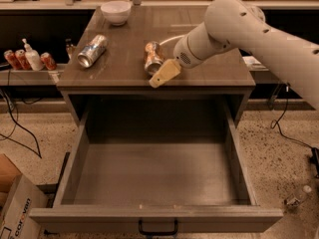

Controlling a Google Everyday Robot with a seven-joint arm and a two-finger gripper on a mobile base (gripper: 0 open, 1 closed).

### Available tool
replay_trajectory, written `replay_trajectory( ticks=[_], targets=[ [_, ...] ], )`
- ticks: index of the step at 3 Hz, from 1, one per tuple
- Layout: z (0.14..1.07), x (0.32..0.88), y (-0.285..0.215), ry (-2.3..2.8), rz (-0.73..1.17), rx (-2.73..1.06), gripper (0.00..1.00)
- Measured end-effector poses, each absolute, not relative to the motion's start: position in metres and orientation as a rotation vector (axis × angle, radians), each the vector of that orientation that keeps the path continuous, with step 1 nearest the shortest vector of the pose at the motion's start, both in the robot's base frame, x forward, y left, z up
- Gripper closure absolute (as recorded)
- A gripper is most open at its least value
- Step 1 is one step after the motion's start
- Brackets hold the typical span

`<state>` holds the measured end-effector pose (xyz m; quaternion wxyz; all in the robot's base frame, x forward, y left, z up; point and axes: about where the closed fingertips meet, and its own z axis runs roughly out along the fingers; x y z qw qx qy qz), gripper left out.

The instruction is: Place orange can into top drawer

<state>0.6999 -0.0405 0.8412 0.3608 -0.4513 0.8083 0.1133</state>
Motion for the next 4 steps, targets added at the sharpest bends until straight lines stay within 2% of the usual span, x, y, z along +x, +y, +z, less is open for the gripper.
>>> replay_trajectory(
  ticks=[2,3,4],
  targets=[
    [0.847,0.724,-0.019,2.015,0.375,-1.112,0.00],
    [0.845,0.729,-0.002,1.992,0.424,-1.122,0.12],
    [0.839,0.733,0.012,1.986,0.463,-1.134,0.37]
  ],
)
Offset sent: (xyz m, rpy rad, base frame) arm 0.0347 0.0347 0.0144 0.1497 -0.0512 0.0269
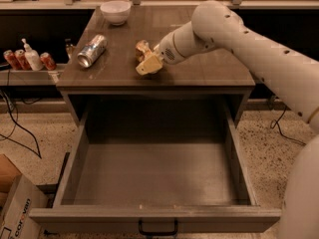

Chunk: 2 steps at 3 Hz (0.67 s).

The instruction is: Place orange can into top drawer

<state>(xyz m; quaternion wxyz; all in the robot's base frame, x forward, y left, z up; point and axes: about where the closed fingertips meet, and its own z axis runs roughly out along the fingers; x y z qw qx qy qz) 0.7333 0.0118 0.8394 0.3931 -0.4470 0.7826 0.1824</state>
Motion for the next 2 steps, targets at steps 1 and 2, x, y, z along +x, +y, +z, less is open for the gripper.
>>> replay_trajectory(
  ticks=[1,2],
  targets=[
    [0.842,0.734,0.018,1.977,0.466,-1.146,0.60],
    [0.864,0.730,0.018,1.942,0.426,-1.182,0.82]
  ],
)
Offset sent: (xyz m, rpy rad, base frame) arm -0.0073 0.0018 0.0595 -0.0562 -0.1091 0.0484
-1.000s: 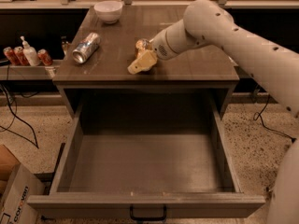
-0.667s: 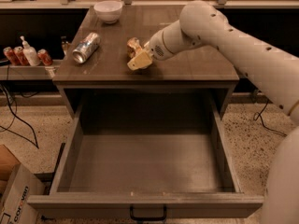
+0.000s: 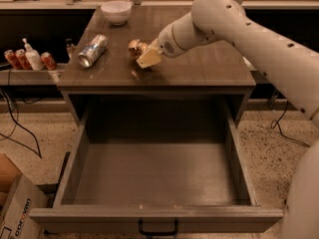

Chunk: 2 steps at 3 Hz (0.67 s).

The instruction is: Place orange can into top drawer

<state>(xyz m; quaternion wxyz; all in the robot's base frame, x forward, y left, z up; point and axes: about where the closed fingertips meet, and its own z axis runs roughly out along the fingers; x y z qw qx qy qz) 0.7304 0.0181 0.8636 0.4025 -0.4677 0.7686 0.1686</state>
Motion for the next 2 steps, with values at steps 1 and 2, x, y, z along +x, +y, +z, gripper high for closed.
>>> replay_trajectory(
  ticks=[1,2],
  targets=[
    [0.888,0.720,0.015,1.894,0.382,-1.245,1.00],
    [0.891,0.700,0.009,1.848,0.404,-1.297,1.00]
  ],
)
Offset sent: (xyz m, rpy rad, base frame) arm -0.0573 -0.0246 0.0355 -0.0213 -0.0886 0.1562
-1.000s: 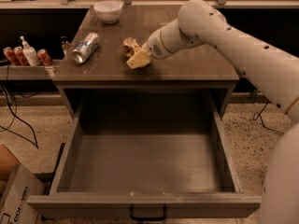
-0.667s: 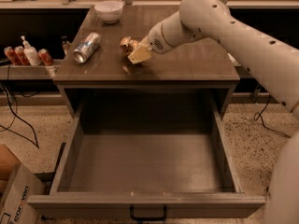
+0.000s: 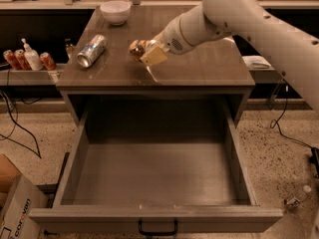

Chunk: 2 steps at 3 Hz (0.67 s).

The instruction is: Place orange can into top drawer

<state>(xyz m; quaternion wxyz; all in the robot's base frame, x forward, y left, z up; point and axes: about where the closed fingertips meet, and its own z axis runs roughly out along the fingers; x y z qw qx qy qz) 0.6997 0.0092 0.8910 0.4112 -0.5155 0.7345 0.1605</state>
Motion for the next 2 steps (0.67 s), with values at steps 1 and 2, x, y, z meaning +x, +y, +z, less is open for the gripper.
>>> replay_trajectory(
  ticks=[1,2],
  targets=[
    [0.890,0.662,0.004,1.759,0.493,-1.334,1.00],
    [0.886,0.603,-0.004,1.647,0.601,-1.398,1.00]
  ],
)
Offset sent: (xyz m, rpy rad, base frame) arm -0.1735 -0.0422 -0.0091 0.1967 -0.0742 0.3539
